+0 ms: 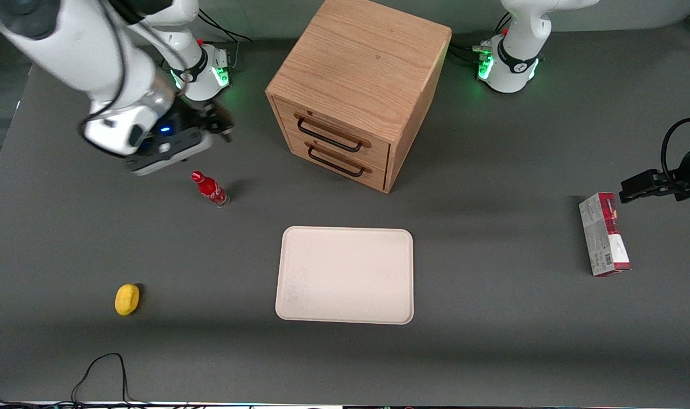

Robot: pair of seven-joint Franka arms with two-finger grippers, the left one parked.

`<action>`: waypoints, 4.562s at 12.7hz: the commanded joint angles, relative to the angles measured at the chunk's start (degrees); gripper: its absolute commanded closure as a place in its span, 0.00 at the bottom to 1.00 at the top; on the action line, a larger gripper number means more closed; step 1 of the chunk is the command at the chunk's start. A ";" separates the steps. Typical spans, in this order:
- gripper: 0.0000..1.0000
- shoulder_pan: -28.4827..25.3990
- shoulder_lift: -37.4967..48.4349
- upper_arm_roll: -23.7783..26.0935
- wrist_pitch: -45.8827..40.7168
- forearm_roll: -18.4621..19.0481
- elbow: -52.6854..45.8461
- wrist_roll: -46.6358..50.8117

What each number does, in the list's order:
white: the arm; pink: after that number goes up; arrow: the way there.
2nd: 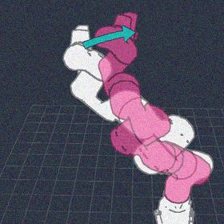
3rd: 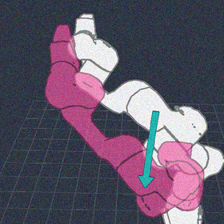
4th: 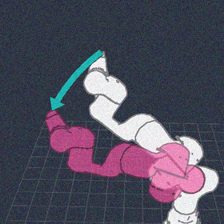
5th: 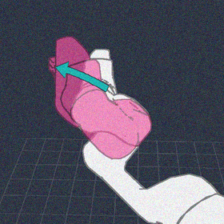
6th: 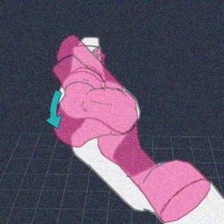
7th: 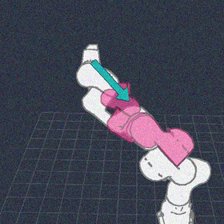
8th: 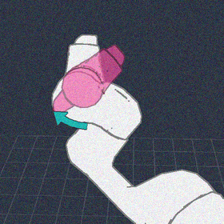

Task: Open upper drawer

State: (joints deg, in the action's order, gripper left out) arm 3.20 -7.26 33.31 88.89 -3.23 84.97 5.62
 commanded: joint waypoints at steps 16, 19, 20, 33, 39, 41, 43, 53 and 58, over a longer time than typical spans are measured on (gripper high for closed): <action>0.00 -0.57 -20.94 15.82 12.43 -0.29 6.25 -23.46; 0.00 -1.27 -22.35 15.82 15.78 1.56 7.84 -23.20; 0.00 -1.27 -22.62 15.82 16.92 1.65 8.45 -23.11; 0.00 -0.57 -31.84 12.67 16.16 11.93 -2.25 -26.86; 0.00 -0.57 -35.27 8.18 8.68 11.67 -12.71 -33.12; 0.00 -0.48 -36.58 7.74 8.76 11.93 -15.26 -33.48; 0.00 -0.57 -38.43 6.77 9.11 11.85 -18.34 -33.83; 0.00 -0.39 -36.52 2.92 10.87 13.16 -22.57 -33.48; 0.00 0.14 -29.14 -3.50 11.66 13.87 -25.03 -33.22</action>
State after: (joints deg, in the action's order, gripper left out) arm 3.55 -40.01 33.09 100.33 9.90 60.01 -27.40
